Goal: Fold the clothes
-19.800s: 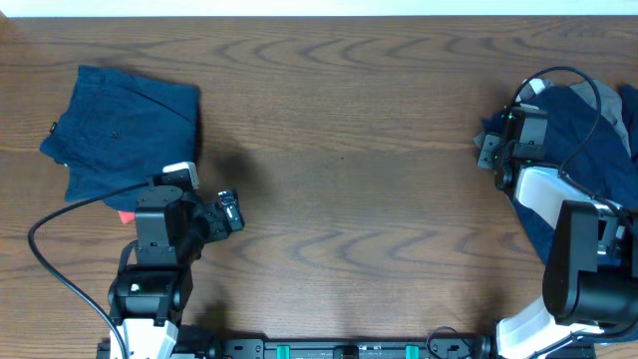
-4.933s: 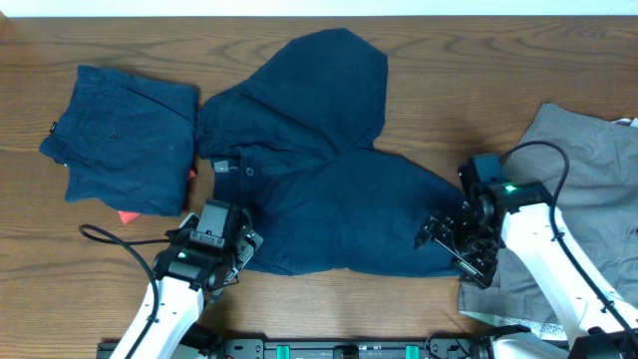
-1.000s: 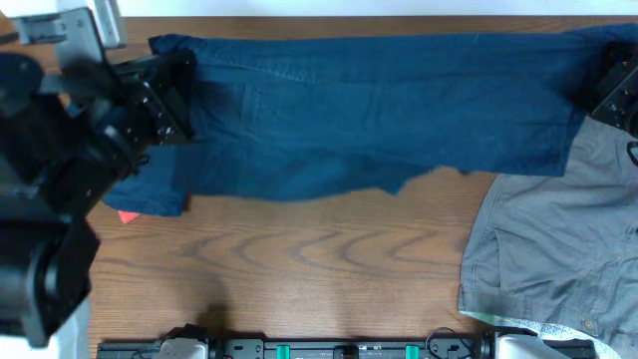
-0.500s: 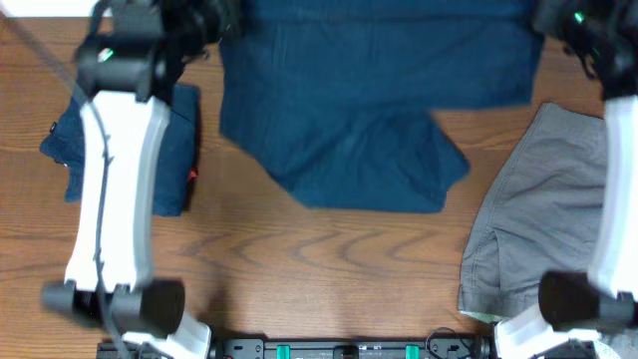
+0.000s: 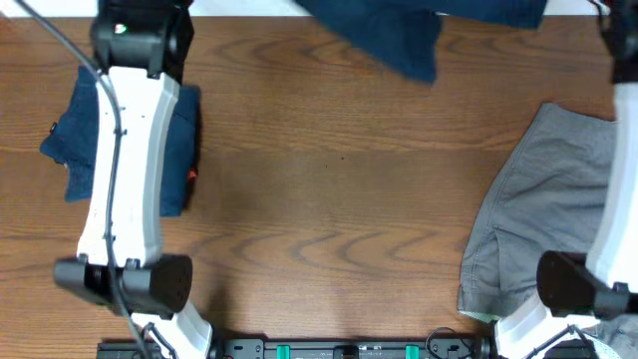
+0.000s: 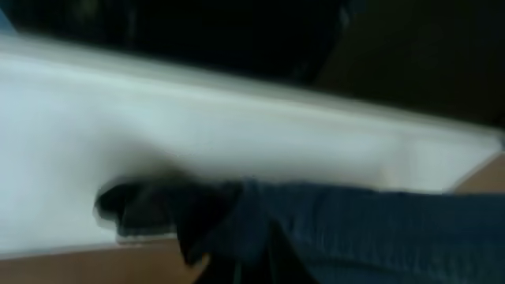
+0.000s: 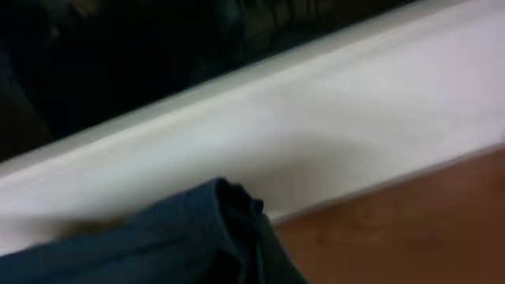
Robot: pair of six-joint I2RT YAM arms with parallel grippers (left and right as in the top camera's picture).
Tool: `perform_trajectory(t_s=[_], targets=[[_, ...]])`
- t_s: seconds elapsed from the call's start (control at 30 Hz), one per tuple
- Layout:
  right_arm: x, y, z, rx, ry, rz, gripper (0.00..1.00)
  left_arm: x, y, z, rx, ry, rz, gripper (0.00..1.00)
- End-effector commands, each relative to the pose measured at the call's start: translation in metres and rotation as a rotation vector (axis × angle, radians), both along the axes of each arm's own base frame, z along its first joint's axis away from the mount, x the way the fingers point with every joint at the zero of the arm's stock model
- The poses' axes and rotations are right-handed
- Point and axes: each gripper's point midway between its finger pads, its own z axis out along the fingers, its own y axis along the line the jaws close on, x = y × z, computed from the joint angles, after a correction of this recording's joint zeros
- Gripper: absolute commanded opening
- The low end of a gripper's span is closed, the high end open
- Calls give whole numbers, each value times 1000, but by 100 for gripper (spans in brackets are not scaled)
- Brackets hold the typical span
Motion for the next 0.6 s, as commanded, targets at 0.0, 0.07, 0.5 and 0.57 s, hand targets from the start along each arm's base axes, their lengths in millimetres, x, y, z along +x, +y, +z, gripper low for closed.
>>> perform_trajectory(t_s=[0.0, 0.07, 0.5, 0.57], targets=[[-36, -75, -13, -75, 105, -294, 1, -12, 51, -25, 73, 138, 169, 6], [-49, -76, -48, -78, 261, -301, 1, -31, 52, -68, 102, 323, 163, 6], [-157, -66, -247, -49, 1183, -323, 1, -179, 59, -260, 246, 1249, 107, 6], [-169, -64, -268, -34, 1263, -339, 1, -210, 61, -285, 268, 1400, 97, 6]])
